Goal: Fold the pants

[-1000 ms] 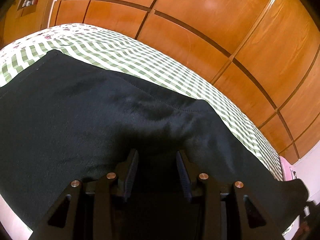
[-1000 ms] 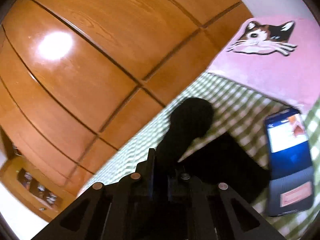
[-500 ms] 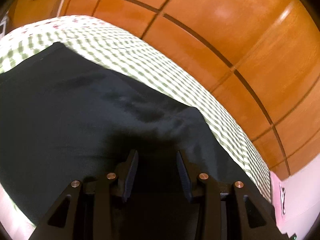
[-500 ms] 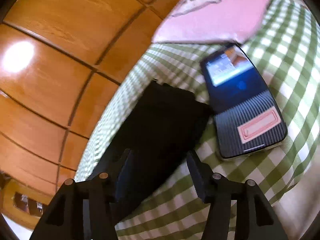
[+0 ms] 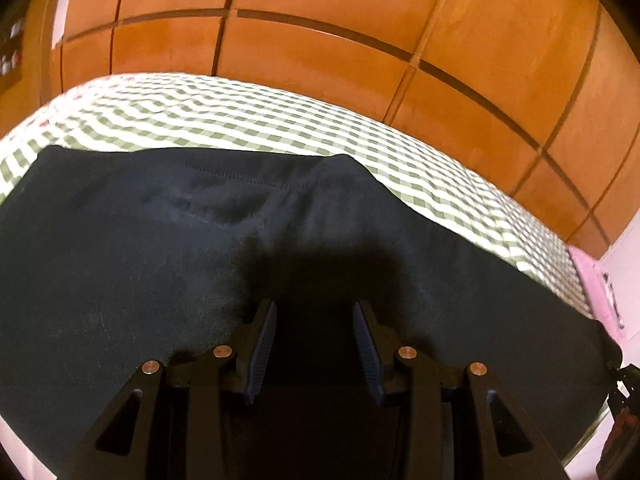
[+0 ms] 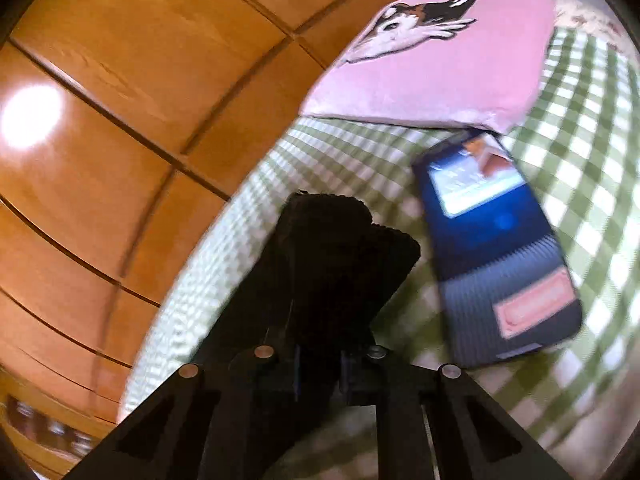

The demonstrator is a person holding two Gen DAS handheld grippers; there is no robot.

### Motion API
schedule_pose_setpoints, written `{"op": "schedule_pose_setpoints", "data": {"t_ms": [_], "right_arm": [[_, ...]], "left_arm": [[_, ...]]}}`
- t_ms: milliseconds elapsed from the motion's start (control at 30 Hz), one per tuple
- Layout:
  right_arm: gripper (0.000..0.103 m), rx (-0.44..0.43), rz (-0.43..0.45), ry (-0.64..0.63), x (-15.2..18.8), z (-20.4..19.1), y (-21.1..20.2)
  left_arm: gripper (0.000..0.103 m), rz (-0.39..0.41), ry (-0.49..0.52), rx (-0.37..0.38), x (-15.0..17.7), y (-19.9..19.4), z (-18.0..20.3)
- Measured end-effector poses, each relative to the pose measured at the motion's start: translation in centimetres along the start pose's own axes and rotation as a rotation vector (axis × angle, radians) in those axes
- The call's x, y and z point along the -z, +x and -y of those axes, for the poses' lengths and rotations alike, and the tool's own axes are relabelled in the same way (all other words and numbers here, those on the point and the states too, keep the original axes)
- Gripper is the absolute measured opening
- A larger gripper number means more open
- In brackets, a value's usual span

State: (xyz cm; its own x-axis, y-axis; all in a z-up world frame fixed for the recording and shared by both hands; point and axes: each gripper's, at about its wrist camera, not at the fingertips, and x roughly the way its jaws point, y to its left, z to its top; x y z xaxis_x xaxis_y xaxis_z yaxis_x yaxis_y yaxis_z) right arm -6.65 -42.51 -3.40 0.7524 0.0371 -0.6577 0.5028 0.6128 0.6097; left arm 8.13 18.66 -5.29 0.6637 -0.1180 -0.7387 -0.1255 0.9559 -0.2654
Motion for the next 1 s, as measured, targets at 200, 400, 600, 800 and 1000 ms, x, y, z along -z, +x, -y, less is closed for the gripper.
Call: {"op": "schedule_pose_setpoints", "data": {"t_ms": [200, 400, 600, 800, 1000], "right_arm": [[0.035, -0.03, -0.011, 0.105, 0.2, 1.4, -0.1], [0.044, -0.052, -0.015, 0.107, 0.6, 1.2, 0.0], [0.045, -0.038, -0.032, 0.043, 1.0, 0.1, 0.5], [0.045, -0.051, -0.044, 0.028, 1.1, 0.3, 0.7], [0.045, -0.056, -0.044, 0.017, 1.2, 0.3, 0.5]], "left_arm": [[0.04, -0.024, -0.089, 0.012, -1.0, -0.7, 0.6], [0.04, -0.017, -0.021, 0.177, -2.1, -0.9, 5.8], [0.04, -0.125, 0.138, 0.309, -0.8, 1.7, 14.1], [0.04, -0.203, 0.39, 0.434, 2.9, 3.7, 24.6], [0.048, -0.161, 0.623, 0.349, 6.0, 4.9, 30.5]]}}
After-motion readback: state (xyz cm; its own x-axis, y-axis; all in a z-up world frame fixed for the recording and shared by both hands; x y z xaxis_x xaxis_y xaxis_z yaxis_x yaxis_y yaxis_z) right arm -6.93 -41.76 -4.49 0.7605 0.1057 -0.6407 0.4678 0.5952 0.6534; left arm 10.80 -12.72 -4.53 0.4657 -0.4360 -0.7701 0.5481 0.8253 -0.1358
